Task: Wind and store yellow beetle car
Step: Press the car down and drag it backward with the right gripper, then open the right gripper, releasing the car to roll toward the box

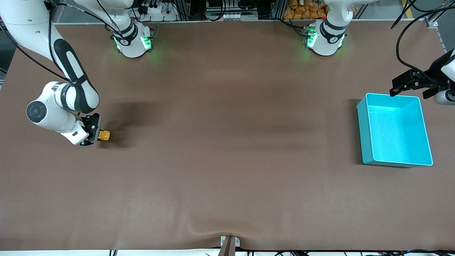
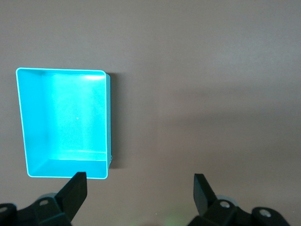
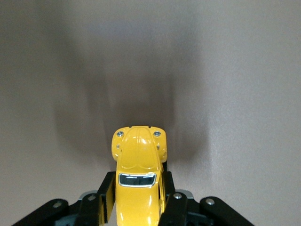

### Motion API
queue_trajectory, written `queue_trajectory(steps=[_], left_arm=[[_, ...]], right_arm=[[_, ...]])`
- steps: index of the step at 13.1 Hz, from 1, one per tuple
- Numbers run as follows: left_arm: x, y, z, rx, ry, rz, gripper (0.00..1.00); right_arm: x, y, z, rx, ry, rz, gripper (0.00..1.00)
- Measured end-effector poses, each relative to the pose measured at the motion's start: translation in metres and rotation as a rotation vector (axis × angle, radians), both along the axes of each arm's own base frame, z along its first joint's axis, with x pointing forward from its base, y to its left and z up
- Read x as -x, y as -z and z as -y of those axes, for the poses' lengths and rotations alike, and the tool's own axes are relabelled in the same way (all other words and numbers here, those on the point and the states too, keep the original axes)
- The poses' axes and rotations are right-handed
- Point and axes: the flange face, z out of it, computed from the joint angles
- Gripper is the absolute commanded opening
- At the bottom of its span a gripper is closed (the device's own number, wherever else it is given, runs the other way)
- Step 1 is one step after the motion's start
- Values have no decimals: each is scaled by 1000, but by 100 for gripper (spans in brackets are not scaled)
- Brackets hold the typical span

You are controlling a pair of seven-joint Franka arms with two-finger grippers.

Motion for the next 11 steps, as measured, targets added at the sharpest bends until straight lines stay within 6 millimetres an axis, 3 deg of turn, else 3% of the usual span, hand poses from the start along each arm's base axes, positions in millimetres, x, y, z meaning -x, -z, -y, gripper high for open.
queue_trajectory(steps=[4, 6, 11], left_arm=[[0, 0, 0, 0, 0, 0, 100], [0, 0, 1, 0, 1, 0, 100], [0, 0, 4, 0, 8, 0, 100]], right_arm=[[2, 12, 12, -3, 19, -26, 61], [-5, 9, 21, -13, 32, -78, 64], [-41, -41, 34, -31, 44, -142, 68]])
